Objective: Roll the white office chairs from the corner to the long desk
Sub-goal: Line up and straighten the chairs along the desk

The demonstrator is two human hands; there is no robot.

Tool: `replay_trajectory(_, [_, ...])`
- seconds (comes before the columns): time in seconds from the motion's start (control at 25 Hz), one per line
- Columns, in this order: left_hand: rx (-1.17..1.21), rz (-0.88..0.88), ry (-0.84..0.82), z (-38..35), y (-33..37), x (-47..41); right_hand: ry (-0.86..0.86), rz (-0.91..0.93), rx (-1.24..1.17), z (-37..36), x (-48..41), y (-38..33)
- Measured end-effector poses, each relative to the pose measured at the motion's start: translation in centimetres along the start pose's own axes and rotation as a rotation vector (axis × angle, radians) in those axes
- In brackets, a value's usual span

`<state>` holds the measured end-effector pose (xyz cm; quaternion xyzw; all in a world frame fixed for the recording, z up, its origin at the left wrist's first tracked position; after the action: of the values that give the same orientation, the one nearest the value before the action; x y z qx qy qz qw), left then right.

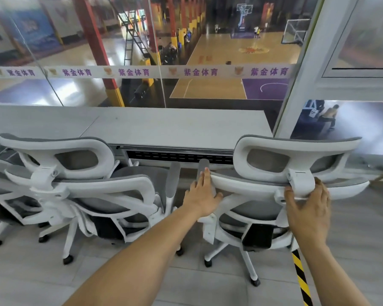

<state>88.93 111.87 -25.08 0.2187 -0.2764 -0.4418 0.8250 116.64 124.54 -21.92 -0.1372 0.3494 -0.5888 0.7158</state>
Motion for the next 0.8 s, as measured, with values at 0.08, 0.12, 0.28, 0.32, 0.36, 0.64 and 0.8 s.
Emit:
replay_trajectory(0.08, [-0.028,-0.078,-0.037,1.0,-0.5,0.5,0.004,-0.071,-0.031,0.1,0.4,-0.2])
replay_trajectory(0.12, [-0.063,-0.127,-0.036,1.6,-0.9,1.3,0.012,-0.119,-0.043,0.2,0.7,-0.2])
replay_trajectory(0.28, [-0.124,-0.244,0.171,7.1,-6.6,5.3,0.202,-0.181,-0.129,1.6,4.5,-3.7])
replay_trajectory(0.32, [-0.133,-0.266,0.254,9.1,-8.8,6.5,0.257,-0.145,-0.151,1.6,6.1,-5.7])
replay_trajectory(0.36, [-0.142,-0.294,0.341,11.3,-10.9,7.8,0.279,-0.082,-0.151,1.0,7.7,-8.4])
replay_trajectory(0.64, [-0.053,-0.209,0.884,24.0,-27.0,17.1,-0.289,0.446,0.016,-15.3,17.9,-30.5])
replay_trajectory(0.8, [0.203,0.035,0.956,28.0,-33.7,18.2,-0.426,0.665,0.082,-21.5,21.9,-37.5])
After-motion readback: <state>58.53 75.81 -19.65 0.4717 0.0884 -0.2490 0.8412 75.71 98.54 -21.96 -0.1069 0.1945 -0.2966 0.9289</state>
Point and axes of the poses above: each hand's wrist, its own x-axis away from the middle knuckle, its own z-axis out of the back of the hand, y = z × x, the point moved 8 cm from there along -x, towards the middle knuckle, and after that the axes turned 9 degrees about x, right-handed, at the moved point
